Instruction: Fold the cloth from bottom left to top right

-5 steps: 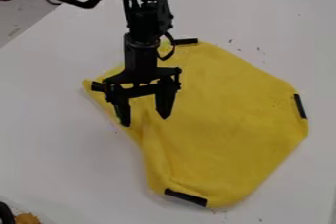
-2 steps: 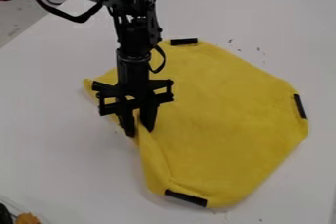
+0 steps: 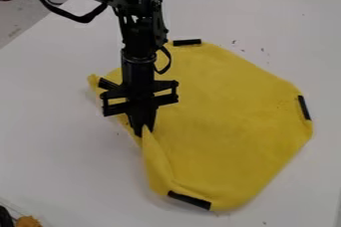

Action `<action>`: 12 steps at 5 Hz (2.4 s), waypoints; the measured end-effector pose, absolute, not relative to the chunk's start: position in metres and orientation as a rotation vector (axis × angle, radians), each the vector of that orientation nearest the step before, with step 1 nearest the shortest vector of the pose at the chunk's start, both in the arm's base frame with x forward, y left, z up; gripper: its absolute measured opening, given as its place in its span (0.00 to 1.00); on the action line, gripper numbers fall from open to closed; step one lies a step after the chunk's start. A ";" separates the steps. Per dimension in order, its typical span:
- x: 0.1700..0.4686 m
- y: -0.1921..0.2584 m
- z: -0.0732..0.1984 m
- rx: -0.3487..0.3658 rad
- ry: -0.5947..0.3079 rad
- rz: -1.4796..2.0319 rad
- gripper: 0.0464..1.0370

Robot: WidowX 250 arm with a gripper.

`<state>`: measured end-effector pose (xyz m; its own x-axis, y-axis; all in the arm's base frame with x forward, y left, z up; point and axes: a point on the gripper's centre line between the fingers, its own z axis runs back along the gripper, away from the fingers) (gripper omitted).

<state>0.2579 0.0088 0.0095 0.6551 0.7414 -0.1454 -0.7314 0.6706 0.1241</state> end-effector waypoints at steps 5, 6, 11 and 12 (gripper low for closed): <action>0.350 -0.037 0.082 0.203 0.247 0.936 0.01; 0.378 -0.051 0.074 0.234 0.275 0.944 0.01; 0.407 -0.092 0.018 0.165 0.190 0.992 0.25; 0.412 -0.092 0.036 0.034 0.032 0.974 0.52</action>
